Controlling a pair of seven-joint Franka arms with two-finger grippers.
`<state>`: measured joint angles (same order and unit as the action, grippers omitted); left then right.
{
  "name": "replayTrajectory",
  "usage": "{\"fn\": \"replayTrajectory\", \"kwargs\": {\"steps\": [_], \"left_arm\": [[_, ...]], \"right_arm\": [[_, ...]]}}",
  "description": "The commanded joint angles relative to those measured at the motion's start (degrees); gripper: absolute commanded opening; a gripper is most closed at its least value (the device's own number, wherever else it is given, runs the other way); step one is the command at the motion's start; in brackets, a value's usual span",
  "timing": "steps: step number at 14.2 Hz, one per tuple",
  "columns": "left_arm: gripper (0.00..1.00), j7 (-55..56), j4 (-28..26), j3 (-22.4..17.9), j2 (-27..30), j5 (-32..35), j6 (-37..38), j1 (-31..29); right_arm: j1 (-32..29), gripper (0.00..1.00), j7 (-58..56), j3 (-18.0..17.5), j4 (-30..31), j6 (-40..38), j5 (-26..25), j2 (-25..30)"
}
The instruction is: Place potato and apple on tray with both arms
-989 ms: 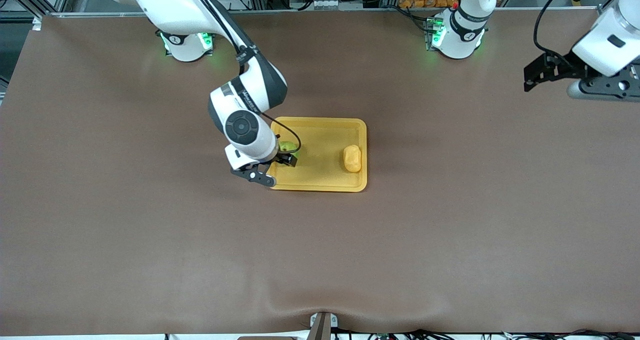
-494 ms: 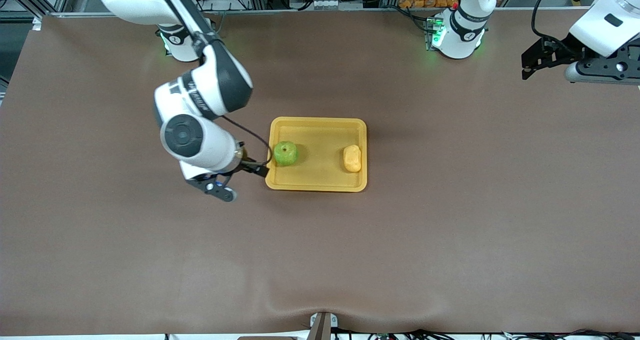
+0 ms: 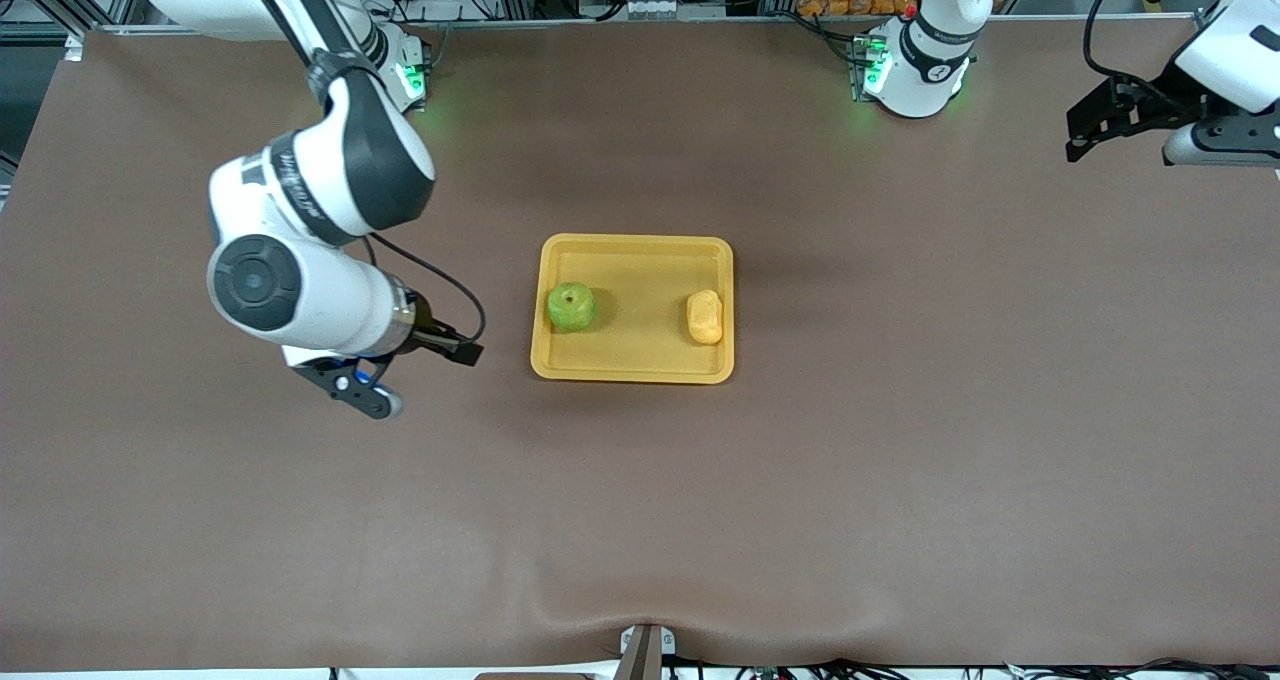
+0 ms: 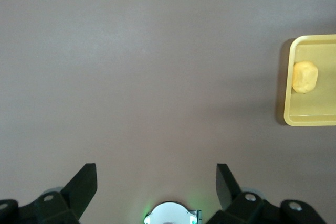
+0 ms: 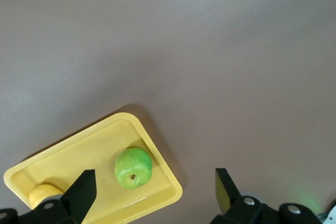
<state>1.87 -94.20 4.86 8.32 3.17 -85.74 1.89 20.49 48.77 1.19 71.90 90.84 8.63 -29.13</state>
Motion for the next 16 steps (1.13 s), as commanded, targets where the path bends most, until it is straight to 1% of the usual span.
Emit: {"fn": "replayTrajectory", "kwargs": {"steps": [1, 3, 6, 8, 10, 13, 16], "left_arm": [[1.00, 0.1, 1.6, 0.2, -1.5, -0.2, 0.7, -0.2], [1.00, 0.5, 2.2, 0.5, -1.7, -0.8, 0.7, 0.2], [1.00, 0.9, 3.0, 0.3, -2.3, -0.9, 0.7, -0.2], [1.00, 0.9, 2.9, 0.3, -2.4, -0.8, 1.2, -0.2], [1.00, 0.4, 2.6, 0.4, -2.2, -1.0, 2.8, -0.2], [1.00, 0.8, 1.7, 0.7, -1.5, -1.1, 3.1, -0.2], [1.00, 0.9, 1.7, 0.9, -1.3, -1.2, 2.9, -0.1]], "right_arm": [[-3.7, 1.00, -3.9, -0.9, -3.1, -3.8, 0.1, 0.2], [-5.9, 1.00, -10.6, -0.8, -3.1, -4.3, -0.1, 1.8], [-10.7, 1.00, -16.9, -0.8, -3.1, -4.4, 0.2, 3.3], [-13.3, 1.00, -24.5, -0.9, -2.9, -5.0, -0.2, 5.2], [-15.2, 1.00, -30.5, -0.8, -2.9, -6.9, -2.2, 5.8], [-18.4, 1.00, -36.4, -0.8, -2.6, -8.1, -2.5, 7.3], [-20.6, 1.00, -44.6, -0.9, -2.3, -8.1, -6.0, 8.9]]}}
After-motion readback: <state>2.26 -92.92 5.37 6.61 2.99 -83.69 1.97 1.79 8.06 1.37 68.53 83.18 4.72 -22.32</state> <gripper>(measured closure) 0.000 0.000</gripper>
